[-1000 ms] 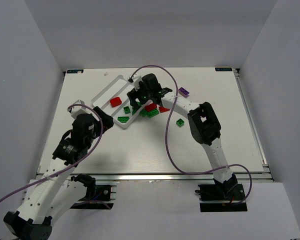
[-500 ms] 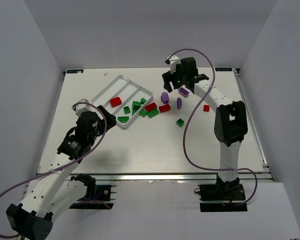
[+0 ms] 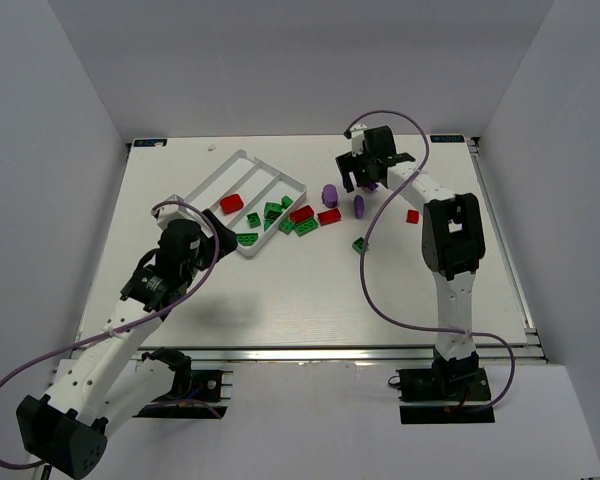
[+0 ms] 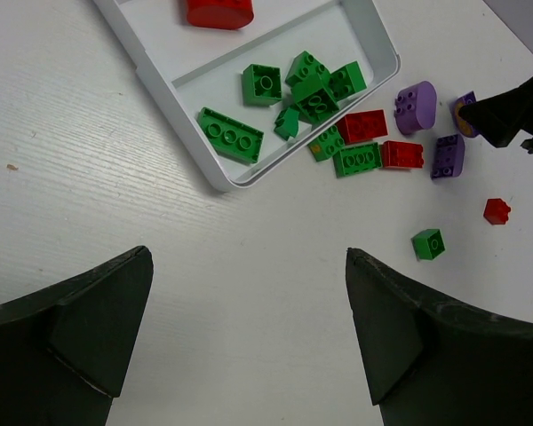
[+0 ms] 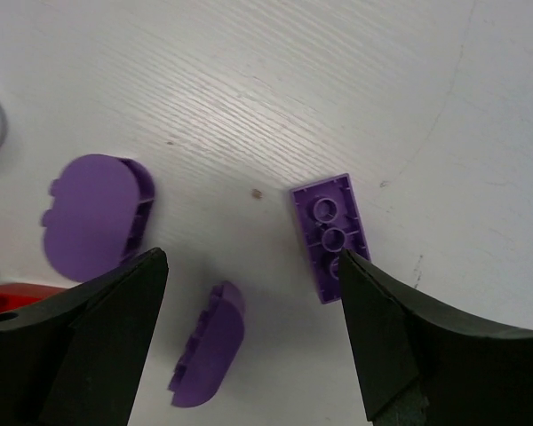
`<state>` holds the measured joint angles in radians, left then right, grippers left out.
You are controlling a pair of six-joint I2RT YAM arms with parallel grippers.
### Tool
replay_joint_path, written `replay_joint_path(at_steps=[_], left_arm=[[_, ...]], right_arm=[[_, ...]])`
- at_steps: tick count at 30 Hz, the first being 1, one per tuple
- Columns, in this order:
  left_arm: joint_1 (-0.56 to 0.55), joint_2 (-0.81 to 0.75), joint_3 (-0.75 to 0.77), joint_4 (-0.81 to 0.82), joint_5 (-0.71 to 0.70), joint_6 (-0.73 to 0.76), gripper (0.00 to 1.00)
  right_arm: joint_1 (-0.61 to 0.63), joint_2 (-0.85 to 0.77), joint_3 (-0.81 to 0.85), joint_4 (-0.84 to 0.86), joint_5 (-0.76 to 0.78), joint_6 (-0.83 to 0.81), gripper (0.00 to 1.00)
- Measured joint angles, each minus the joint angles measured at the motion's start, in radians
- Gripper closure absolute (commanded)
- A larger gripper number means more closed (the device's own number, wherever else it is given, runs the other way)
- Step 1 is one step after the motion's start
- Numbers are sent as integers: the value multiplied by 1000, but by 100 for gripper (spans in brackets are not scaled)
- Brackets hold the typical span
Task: Sort the legos into containers by color
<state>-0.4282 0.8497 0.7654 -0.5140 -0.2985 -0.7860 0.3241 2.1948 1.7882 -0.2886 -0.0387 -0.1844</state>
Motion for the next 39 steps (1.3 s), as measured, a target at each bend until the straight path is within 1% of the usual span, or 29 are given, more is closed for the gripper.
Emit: replay_joint_path(at_steps=[6,16,19,28,31,32,34,35,36,37,39], left_arm=[[0,0,0,-1,0,-1,2],[0,14,0,0,0,-8,2],[0,28,0,-1,0,-8,2],[0,35,0,7,21,-16,2],[0,40,0,16,27,-17,2],[0,42,0,19,28,-17,2],[0,53,0,23,32,-17,2],[0,58,0,24,34,-17,2],[0,63,0,26,37,-17,2],[0,68,1,28,39,-17,2],[0,75,2,36,48,-19,2]], right_arm=[[-43,62,9,1,18,-8,18],[-74,96,38,0,25,-8,20],[-76,112,57,0,18,-8,21],[-96,162,97,-1,-26,-8,32],[-104,171,100,-1,-47,-9,38],[-107,171,100,-2,-48,-10,43],[-109,171,101,-2,-60,-16,49],[-110,171,101,-2,-65,-18,58],[-110,171,101,-2,-70,-23,62],[-111,172,101,-2,-74,-26,71],[-110,172,101,-2,-84,-29,79]])
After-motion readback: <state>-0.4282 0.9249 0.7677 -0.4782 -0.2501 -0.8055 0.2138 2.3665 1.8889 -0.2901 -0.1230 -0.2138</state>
